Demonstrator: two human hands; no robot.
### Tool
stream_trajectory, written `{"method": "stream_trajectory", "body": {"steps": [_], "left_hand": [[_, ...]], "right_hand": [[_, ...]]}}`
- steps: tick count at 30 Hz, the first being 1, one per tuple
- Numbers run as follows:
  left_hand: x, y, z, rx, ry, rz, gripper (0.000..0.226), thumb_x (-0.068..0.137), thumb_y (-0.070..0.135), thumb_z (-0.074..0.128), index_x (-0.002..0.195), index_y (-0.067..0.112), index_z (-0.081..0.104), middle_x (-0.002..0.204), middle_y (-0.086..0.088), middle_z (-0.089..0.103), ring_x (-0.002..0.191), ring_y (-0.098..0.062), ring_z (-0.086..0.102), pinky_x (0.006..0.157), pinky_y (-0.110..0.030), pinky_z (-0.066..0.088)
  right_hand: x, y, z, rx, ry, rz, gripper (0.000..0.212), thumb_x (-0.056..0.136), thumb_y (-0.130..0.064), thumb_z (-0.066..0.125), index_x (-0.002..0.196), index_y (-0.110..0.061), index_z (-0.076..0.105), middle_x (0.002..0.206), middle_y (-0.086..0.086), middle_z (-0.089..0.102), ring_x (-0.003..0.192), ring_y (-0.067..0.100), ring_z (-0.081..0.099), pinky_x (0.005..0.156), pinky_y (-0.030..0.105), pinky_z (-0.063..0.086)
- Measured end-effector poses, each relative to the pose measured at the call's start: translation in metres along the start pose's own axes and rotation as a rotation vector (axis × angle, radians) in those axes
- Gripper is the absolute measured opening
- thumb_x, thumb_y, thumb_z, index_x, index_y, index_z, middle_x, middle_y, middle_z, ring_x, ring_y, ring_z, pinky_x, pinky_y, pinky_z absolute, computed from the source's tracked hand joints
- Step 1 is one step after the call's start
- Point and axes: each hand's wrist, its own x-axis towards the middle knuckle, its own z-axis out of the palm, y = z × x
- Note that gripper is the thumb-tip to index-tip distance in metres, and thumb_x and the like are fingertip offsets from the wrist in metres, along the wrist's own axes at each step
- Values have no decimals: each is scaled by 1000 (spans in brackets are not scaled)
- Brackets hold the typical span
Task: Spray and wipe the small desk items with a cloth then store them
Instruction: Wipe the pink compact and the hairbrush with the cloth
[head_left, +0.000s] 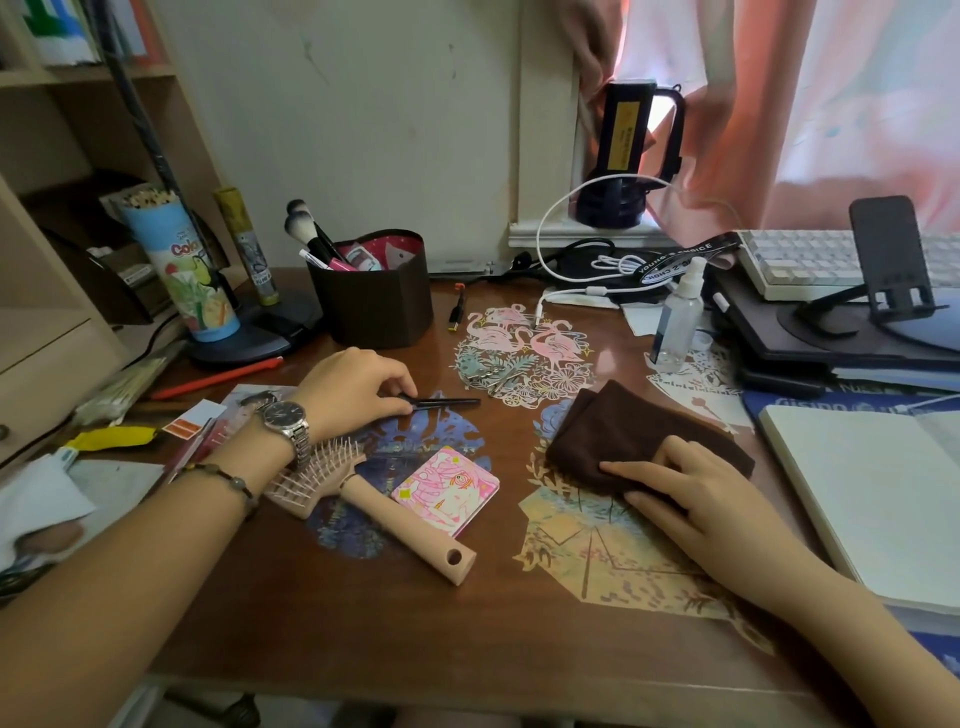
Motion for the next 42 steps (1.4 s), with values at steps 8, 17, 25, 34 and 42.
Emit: {"method": "stream_trajectory", "body": {"steps": [8,17,25,34,42], "left_hand": [[-44,46,-30,-215,74,29,16,76,39,74,90,38,70,79,23,57,78,5,54,68,-26,46],[-69,94,-31,-237,11,146,12,75,41,73,86,37,72,68,25,55,82,8,49,65,-4,29],[-57,124,-3,-177,21,205,18,80,46,67,94,36,70,78,18,66,85,-1,48,82,-19,22],[-52,130,11,-276,59,217,18,78,42,70,95,35,70,78,19,66,85,-2,50,93,-19,27],[-50,128,15,-307,89,243,14,74,35,74,78,35,61,70,18,64,77,4,51,106,-17,18]], "right_hand": [[5,-2,-2,130,24,128,34,93,-33,50,126,-33,58,84,-9,49,79,7,50,68,31,45],[8,-8,-5,257,78,223,31,94,-25,54,124,-29,61,85,-8,51,80,3,53,73,32,46],[5,-11,-5,179,40,166,34,94,-29,53,128,-32,57,87,-8,48,82,6,51,73,32,46],[0,-6,-6,78,-71,55,39,93,-38,49,131,-36,52,92,-10,47,84,10,46,76,38,44],[1,-12,-4,-9,-83,38,42,91,-32,39,131,-32,54,90,-12,44,81,10,44,71,35,43]]}}
